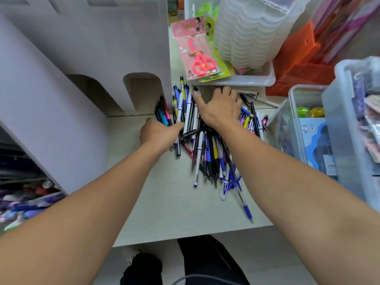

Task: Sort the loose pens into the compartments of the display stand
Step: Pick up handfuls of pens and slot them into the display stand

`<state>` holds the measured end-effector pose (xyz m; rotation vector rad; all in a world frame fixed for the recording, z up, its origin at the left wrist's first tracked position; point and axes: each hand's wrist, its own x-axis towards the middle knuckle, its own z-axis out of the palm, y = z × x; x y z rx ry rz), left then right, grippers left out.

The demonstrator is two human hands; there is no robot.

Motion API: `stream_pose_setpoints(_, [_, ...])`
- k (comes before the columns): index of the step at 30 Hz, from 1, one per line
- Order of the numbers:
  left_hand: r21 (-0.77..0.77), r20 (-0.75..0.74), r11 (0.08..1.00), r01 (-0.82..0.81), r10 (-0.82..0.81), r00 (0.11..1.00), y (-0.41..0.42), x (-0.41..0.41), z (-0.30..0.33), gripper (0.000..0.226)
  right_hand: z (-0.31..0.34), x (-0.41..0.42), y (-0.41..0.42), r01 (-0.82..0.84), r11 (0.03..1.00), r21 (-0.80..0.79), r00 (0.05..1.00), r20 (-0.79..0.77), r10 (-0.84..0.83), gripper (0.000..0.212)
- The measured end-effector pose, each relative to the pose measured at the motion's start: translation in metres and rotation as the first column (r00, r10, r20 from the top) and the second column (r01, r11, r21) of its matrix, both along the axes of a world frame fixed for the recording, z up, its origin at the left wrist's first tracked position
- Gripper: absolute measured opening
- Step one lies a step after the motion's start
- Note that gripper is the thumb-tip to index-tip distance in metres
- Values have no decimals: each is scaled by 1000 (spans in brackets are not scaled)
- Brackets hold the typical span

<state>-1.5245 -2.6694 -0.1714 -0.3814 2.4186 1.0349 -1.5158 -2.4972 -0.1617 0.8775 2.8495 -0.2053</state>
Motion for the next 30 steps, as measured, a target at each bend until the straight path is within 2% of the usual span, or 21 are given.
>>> stream_pose_setpoints(4, [-62, 30, 998, -12, 14, 999, 6, -2, 2, 83, -4, 10, -6, -20, 1000, -13, 1000, -3, 20, 87])
stream_pose_setpoints(11, [-126, 32, 992, -15, 19, 999, 12, -1, -2, 88, -2, 45, -28, -69, 990, -124, 990, -131, 53, 82])
stream_pose_setpoints(13, [-152, 19, 988, 3, 0, 1000, 10, -4, -6, 85, 3, 42, -6, -22, 996, -82, 988, -151, 10, 83])
stream_pose_setpoints(15, [-140, 9, 990, -10, 12, 1000, 10, -5, -6, 90, 3, 38, 22, 82, 995, -64, 992, -88, -88, 87])
stream_pose_setpoints(18, [-123, -12, 992, -32, 31, 999, 15, -3, -3, 113, -5, 34, 55, 240, 968, -74, 971, 7, -240, 94])
stream_pose_setpoints(20, [-144, -6, 990, 2, -3, 1000, 18, -1, 1, 122, -12, 35, 61, 269, 957, -107, 963, 45, -265, 96])
stream_pose_setpoints(25, [-196, -27, 980, 43, -49, 998, 15, 1, 3, 109, -21, 43, 36, 128, 990, -57, 989, -67, -132, 84])
stream_pose_setpoints(30, [-172, 9, 981, 84, -84, 996, 8, -7, 2, 94, -15, 30, 56, 279, 955, -98, 957, -50, -284, 96])
